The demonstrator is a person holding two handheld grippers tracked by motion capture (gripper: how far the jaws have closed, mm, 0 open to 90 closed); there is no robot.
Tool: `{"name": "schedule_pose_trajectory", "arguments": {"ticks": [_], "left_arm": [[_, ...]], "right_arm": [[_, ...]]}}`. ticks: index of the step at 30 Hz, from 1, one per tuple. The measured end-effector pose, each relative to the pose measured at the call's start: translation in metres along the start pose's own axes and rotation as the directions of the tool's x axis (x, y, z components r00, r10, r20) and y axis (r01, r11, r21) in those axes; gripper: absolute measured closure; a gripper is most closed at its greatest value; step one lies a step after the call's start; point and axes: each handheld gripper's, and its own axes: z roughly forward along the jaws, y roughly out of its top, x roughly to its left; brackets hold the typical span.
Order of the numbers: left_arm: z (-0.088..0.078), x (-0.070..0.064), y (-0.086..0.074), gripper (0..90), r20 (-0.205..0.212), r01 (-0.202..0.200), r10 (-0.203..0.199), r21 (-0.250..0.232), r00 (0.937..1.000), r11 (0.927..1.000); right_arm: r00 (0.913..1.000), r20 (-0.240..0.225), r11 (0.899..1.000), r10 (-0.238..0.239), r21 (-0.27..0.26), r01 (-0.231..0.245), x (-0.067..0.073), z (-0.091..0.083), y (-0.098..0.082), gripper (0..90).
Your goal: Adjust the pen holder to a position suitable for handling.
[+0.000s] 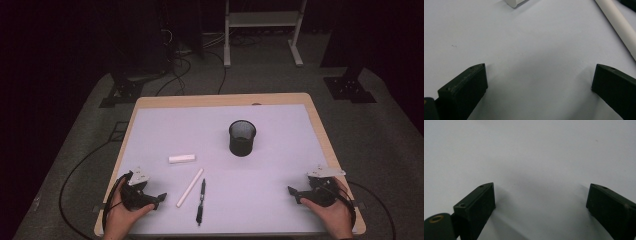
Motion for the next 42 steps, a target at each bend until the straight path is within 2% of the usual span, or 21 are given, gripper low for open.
{"name": "schedule_pose_trajectory", "arguments": {"ticks": [9, 11, 17, 36, 42], "left_arm": [[0.0, 0.0, 0.0, 0.0, 0.001, 0.001, -0.001, 0.0, 1.0, 1.0], [0.0, 0.0, 0.0, 0.0, 0.001, 0.001, -0.001, 0.0, 1.0, 1.0], [0.0, 0.0, 0.0, 0.0, 0.002, 0.001, -0.001, 0.0, 1.0, 1.0], [0.0, 0.0, 0.0, 0.0, 0.002, 0.0, 0.0, 0.001, 1.0, 1.0], [0.0, 0.0, 0.0, 0.0, 0.001, 0.001, -0.001, 0.001, 1.0, 1.0]], "right_arm": [[1.0, 0.001, 1.0, 0.009, 0.003, -0.009, -0.001, 0.0, 0.001, 9.2], [0.9999, 0.011, 1.0, 0.01, 0.001, -0.01, -0.001, -0.002, 0.001, 14.6], [0.9994, 0.011, 0.999, 0.032, 0.004, -0.032, -0.004, -0.004, 0.003, 20.0], [0.9981, -0.029, 0.997, 0.054, -0.053, -0.055, -0.005, -0.007, 0.02, 20.4], [0.9989, -0.029, 0.997, 0.038, -0.059, -0.04, -0.005, -0.007, 0.026, 20.2]]}}
